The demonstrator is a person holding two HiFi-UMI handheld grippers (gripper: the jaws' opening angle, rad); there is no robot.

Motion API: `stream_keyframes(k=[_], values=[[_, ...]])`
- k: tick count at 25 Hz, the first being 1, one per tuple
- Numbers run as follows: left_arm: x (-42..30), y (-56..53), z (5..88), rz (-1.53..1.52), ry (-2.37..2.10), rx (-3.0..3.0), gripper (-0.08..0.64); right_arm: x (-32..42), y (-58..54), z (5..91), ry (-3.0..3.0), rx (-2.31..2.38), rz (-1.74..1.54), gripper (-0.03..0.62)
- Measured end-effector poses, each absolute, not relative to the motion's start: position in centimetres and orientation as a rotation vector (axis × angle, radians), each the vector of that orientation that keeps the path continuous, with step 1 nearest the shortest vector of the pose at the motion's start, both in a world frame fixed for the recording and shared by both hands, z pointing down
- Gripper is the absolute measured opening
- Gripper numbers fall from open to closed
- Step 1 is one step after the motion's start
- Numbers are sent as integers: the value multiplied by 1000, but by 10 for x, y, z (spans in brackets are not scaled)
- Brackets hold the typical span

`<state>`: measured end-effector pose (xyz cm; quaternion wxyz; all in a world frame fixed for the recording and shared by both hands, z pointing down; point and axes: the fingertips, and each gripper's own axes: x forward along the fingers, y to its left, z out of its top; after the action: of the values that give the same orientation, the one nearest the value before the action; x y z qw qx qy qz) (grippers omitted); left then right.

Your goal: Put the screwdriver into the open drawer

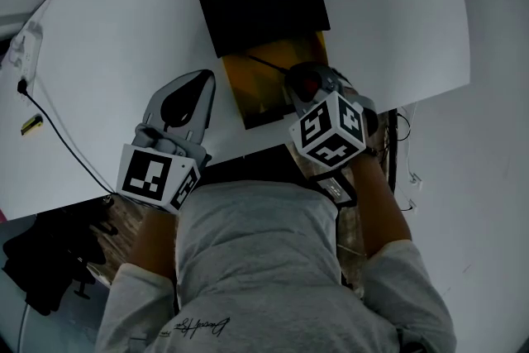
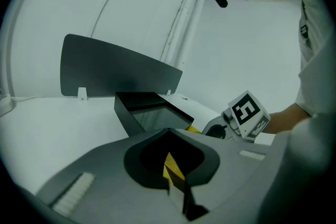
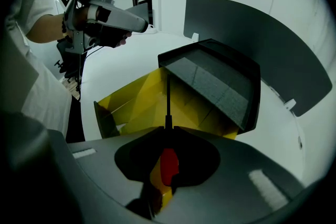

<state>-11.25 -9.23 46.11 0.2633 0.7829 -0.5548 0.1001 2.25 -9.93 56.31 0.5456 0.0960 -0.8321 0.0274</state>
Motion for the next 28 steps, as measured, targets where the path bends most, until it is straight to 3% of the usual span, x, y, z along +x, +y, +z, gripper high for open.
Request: stream_keyframes(k=[28], values=[[-123,-91,472,261,-1499,2097,0,10,-95,590,-1838,93,37,74]])
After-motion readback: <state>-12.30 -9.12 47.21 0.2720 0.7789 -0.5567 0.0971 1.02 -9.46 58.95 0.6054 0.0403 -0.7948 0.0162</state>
